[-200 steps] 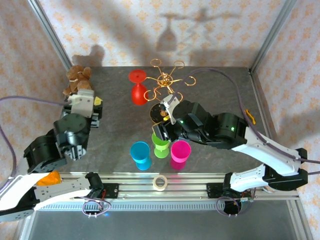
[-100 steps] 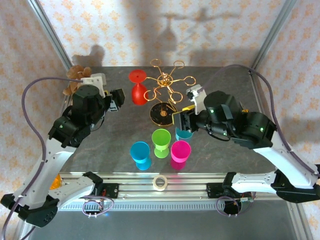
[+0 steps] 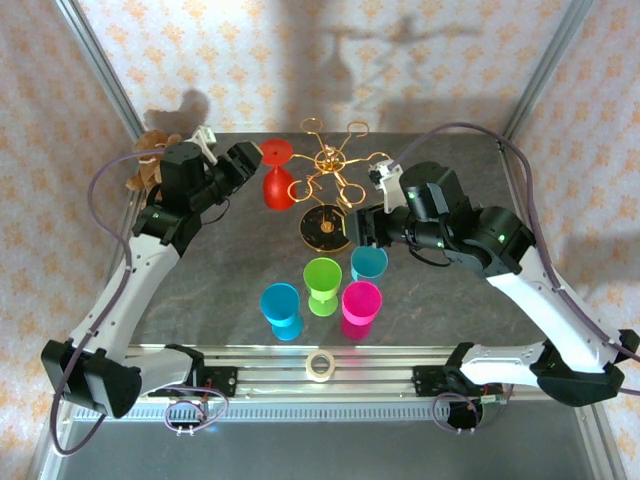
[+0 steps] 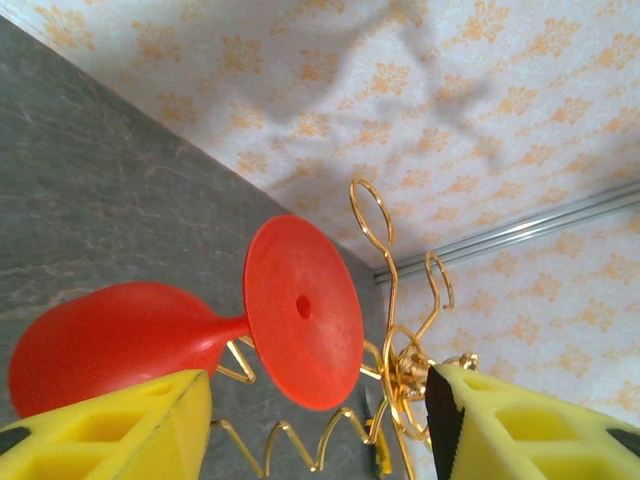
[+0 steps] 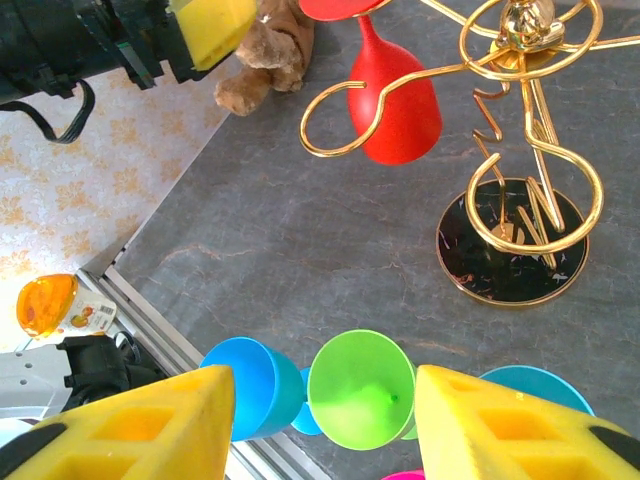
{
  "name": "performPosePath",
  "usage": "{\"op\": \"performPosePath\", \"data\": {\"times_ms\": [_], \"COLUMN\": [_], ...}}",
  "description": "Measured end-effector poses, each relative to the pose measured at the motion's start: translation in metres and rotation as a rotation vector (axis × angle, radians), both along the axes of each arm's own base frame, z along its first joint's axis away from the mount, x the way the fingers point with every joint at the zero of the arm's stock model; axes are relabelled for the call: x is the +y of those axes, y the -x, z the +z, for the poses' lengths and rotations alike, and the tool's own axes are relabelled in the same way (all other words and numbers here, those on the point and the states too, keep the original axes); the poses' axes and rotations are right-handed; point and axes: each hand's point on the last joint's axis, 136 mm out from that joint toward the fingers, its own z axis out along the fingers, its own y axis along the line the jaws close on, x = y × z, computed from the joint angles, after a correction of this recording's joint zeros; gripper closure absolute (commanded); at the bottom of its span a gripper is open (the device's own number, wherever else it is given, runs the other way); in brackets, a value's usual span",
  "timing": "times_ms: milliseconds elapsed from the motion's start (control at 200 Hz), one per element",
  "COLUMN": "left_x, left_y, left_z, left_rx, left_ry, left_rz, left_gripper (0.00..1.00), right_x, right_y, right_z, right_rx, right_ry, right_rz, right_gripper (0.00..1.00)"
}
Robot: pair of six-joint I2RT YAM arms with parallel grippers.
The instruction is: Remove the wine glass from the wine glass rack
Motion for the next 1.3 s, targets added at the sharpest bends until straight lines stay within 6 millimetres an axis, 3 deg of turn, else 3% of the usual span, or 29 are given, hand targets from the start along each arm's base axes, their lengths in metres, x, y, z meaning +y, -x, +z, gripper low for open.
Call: {"op": "performPosePath", "data": {"times_ms": [245, 701, 996, 1301], "left_x": [-0.006, 0.002, 0.0, -0.001], "left_y": [-0.013, -0.024, -0.038, -0.039], "left_z": [-0.003, -0.015, -0.035, -0.032], "left_rx": [-0.003, -0.008, 0.03, 0.017], "left_ry": [0.055, 0.051, 0.041, 0.03], "left_rz": [-0.006, 0.037, 0.037, 0.033], "left_gripper": [0.46, 0.5, 0.57, 0.63], "right_x": [-0.001, -0.008, -0.008, -0.008], "right_y": [0.0, 0.001, 0.001, 0.0], "right_z": [0.001, 0.01, 0.01, 0.009], "right_rx": [-0.006, -0.033, -0.037, -0.037], "right_ry": [-0.001, -0.021, -0.017, -0.014], "right_rz": [0.001, -0.011, -0.013, -0.016], "right_gripper": [0.55, 0.57, 0.58, 0.59]}}
